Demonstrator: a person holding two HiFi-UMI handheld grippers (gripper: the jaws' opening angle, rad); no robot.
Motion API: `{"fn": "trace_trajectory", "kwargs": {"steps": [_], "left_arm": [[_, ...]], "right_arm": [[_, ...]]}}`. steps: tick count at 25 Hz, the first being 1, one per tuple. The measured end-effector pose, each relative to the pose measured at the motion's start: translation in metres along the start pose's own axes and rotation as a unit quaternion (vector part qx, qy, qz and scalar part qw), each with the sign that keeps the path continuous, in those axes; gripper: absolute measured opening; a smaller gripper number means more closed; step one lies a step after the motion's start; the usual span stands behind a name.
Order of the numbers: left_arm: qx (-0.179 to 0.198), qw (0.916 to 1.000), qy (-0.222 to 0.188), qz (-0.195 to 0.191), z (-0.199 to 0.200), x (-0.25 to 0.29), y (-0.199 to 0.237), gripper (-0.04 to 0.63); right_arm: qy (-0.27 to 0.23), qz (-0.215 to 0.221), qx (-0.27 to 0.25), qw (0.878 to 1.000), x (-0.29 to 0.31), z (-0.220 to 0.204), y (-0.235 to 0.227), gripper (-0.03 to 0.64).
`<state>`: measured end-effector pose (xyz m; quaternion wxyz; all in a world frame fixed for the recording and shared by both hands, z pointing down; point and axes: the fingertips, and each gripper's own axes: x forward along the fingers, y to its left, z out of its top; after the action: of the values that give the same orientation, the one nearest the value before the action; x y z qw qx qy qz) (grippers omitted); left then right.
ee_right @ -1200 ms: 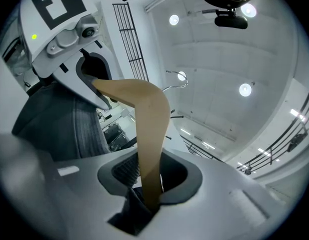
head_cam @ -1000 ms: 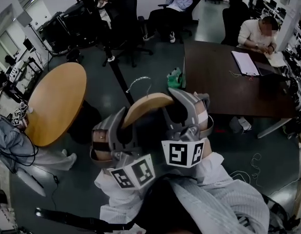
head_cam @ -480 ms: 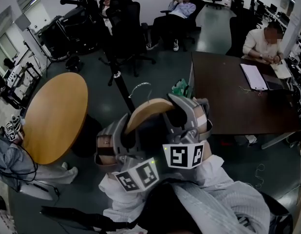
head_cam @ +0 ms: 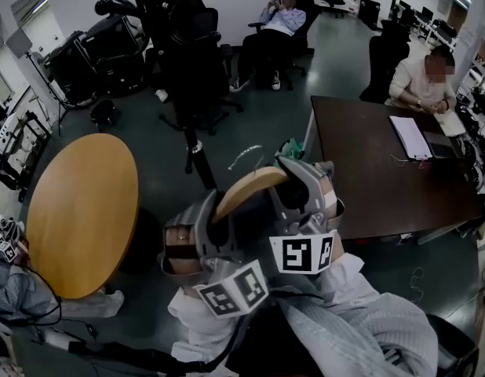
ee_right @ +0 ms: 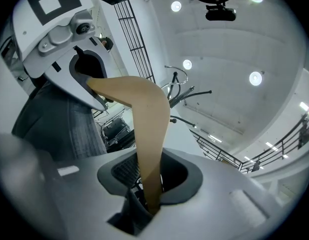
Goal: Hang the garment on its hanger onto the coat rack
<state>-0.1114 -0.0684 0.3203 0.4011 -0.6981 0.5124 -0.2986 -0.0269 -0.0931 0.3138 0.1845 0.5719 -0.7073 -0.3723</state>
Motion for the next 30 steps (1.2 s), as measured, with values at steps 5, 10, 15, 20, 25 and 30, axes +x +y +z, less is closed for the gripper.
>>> {"fn": "trace_trajectory", "kwargs": {"steps": [5, 10, 15, 20, 25, 30], "left_arm": [[-0.012, 0.9997, 0.015, -0.017, -0.030, 0.030, -0.001, 0.071], [-0.017, 0.9990, 0.035, -0.020, -0.052, 0.059, 0.000, 0.071], [-0.017, 0.9987, 0.044, -0.019, -0.053, 0.086, 0.005, 0.071], [-0.009, 0.9986, 0.052, -0.006, -0.040, 0.120, 0.011, 0.071], [-0.005, 0.9981, 0.059, 0.016, -0.016, 0.156, 0.027, 0.071], [-0.005, 0.9963, 0.067, 0.053, 0.004, 0.190, 0.053, 0.071]], "right_arm": [[0.011, 0.017, -0.002, 1.000, 0.039, -0.011, 0.019, 0.095], [0.009, 0.033, -0.002, 0.999, 0.077, -0.021, 0.033, 0.095], [-0.005, 0.031, 0.006, 0.999, 0.105, -0.030, 0.025, 0.095], [-0.031, 0.026, 0.010, 0.999, 0.134, -0.044, 0.004, 0.096], [-0.068, 0.013, 0.025, 0.997, 0.166, -0.050, -0.033, 0.097], [-0.120, -0.003, 0.026, 0.992, 0.201, -0.045, -0.072, 0.103]]}}
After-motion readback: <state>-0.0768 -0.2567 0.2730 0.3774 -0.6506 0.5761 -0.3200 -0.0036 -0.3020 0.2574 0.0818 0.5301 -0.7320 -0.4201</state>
